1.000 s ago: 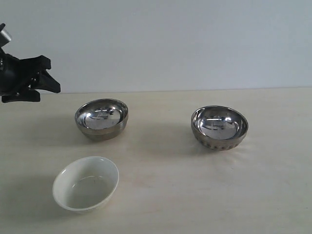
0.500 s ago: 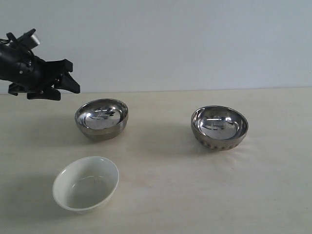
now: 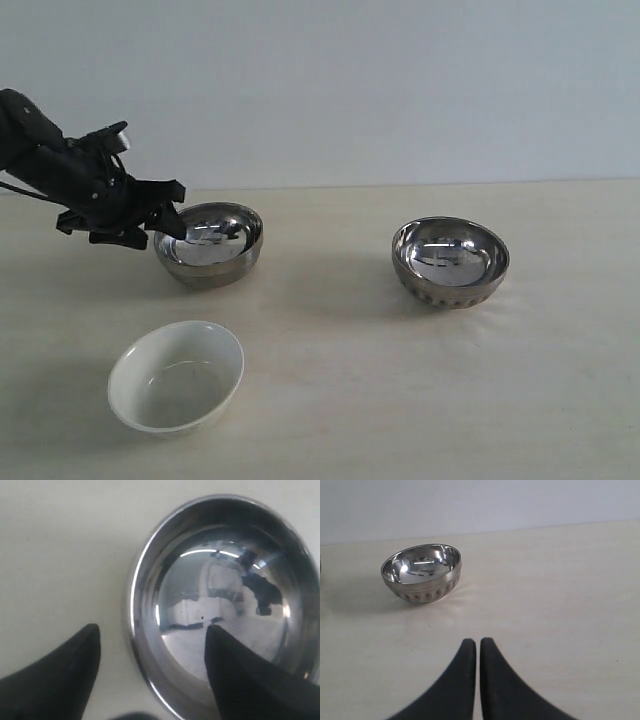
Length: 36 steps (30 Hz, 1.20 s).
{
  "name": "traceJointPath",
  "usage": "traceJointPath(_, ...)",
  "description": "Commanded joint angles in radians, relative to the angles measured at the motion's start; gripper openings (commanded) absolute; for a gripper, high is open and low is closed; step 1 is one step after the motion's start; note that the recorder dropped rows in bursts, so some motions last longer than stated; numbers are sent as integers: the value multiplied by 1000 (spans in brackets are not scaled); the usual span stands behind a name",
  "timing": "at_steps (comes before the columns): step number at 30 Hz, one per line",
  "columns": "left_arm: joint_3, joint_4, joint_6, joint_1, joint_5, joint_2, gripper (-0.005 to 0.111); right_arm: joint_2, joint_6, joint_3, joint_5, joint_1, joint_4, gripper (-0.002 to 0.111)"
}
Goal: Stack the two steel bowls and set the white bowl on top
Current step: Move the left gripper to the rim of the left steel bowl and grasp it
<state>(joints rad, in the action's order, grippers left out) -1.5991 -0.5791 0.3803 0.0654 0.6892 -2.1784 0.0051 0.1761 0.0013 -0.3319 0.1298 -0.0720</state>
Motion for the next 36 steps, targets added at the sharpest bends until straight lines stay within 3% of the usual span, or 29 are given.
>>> traceJointPath(1,-19,41,-34,5,-26,-21,58,-5,-1,-1,7,3,-8,0)
traceJointPath(11,-19,32,-34,5,-106,-52,51,-5,-1,-1,7,3,-8,0)
traceJointPath(19,-19,-21,-34,5,-139,-52,20,-5,-1,-1,7,3,-8,0)
traceJointPath(22,-19,-32,-34,5,-142,-52,13,-5,-1,-1,7,3,-8,0)
traceJointPath(36,-19,-34,-30,5,-153,-70,13,-5,-1,-1,7,3,-8,0)
